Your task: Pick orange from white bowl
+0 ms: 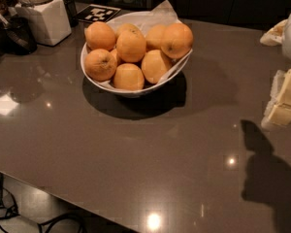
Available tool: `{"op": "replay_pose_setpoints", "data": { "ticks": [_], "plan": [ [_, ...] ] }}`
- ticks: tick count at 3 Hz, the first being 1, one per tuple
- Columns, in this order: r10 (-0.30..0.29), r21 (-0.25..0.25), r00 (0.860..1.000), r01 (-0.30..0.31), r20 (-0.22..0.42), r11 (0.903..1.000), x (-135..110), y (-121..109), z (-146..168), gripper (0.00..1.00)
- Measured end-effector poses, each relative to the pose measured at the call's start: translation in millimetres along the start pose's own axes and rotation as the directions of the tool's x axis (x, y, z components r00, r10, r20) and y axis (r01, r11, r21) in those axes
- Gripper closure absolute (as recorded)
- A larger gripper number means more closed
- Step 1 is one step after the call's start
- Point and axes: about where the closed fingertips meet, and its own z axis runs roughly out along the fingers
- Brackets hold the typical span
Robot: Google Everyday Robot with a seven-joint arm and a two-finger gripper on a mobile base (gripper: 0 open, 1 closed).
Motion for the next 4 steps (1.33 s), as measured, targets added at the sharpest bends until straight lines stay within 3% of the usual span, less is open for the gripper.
{"op": "replay_pose_setpoints", "data": {
  "ticks": [2, 4],
  "plan": [
    [-0.015, -0.012, 1.000, 0.015, -0.009, 0.9998, -7, -5, -2, 0.00],
    [-0.093, -0.099, 0.995, 0.090, -0.026, 0.9910, -40, -31, 13, 0.00]
  ]
}}
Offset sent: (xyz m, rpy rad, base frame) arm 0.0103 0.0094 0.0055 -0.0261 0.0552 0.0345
